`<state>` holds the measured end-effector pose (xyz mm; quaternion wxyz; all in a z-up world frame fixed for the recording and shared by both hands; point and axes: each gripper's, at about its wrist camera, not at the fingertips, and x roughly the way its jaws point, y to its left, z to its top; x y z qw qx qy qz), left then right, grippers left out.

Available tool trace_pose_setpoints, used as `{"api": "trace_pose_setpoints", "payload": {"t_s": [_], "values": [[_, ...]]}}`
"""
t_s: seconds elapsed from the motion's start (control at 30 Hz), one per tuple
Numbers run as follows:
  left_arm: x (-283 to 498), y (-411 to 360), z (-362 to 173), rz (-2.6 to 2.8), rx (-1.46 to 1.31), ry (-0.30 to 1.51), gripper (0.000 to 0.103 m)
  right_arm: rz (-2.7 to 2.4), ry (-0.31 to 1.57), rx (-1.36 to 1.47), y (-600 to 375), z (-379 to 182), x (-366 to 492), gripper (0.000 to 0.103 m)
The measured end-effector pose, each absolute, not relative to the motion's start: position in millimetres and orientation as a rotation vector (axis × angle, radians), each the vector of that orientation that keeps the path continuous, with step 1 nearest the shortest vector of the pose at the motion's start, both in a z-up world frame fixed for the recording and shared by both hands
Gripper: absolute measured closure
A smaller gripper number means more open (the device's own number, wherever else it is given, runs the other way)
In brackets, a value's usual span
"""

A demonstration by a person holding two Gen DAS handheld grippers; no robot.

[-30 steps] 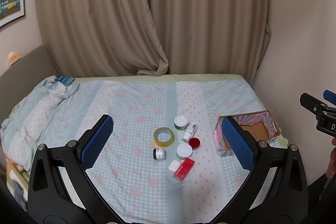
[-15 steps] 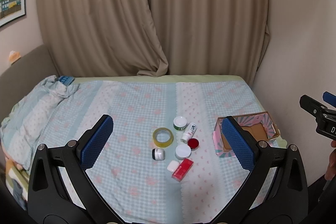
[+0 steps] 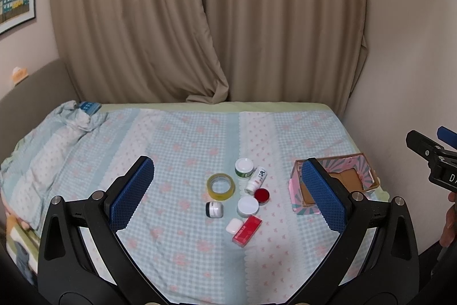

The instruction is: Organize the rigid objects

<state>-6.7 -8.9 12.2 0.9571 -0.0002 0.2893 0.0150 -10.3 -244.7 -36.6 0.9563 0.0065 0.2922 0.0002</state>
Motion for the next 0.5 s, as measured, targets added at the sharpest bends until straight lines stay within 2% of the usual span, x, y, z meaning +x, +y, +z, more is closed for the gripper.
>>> {"api": "trace_pose_setpoints", "payload": {"t_s": [0.23, 0.5], "values": [[-2.0, -5.8, 6.8, 0.049, -0.009, 0.616, 0.0, 0.027, 0.617, 0.012, -245.1, -38.7, -0.8, 0.0], [23.0, 17.3, -37.5, 0.011, 0.009, 0.72, 0.0, 0.051, 0.711, 0.019, -229.7, -75.0, 20.4, 0.0]]}}
